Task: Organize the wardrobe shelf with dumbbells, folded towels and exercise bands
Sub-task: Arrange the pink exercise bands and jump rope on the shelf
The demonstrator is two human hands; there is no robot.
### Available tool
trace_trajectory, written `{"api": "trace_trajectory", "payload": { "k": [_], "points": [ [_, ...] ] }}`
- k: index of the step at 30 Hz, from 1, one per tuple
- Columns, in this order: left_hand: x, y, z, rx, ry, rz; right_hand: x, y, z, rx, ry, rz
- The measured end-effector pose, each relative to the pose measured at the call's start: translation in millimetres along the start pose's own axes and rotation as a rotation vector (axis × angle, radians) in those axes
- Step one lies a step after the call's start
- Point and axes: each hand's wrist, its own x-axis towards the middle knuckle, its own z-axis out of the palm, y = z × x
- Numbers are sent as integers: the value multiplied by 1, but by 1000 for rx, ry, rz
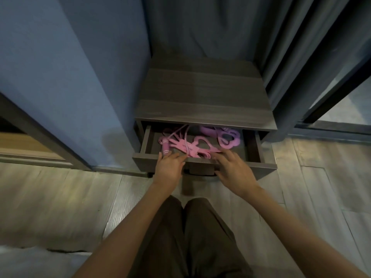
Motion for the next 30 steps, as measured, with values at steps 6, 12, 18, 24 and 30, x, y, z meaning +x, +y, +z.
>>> {"api": "trace_trajectory", "payload": {
  "k": [6, 12, 18, 24, 30],
  "points": [
    [-26, 3, -13, 76, -127, -4, -19, 2, 2, -69, -171, -40],
    [-44, 1, -10, 50, -113, 46, -29, -1, -6, -66, -216, -64],
    [-28, -11, -8, -180, -16, 14, -5, 0, -6, 150, -204, 117],
    [7, -32, 10, -226, 17, -141, 51, -8, 20, 257, -293, 196],
    [17, -43, 28, -125, -14, -226, 96, -29, 62, 207, -409, 234]
  ]
}}
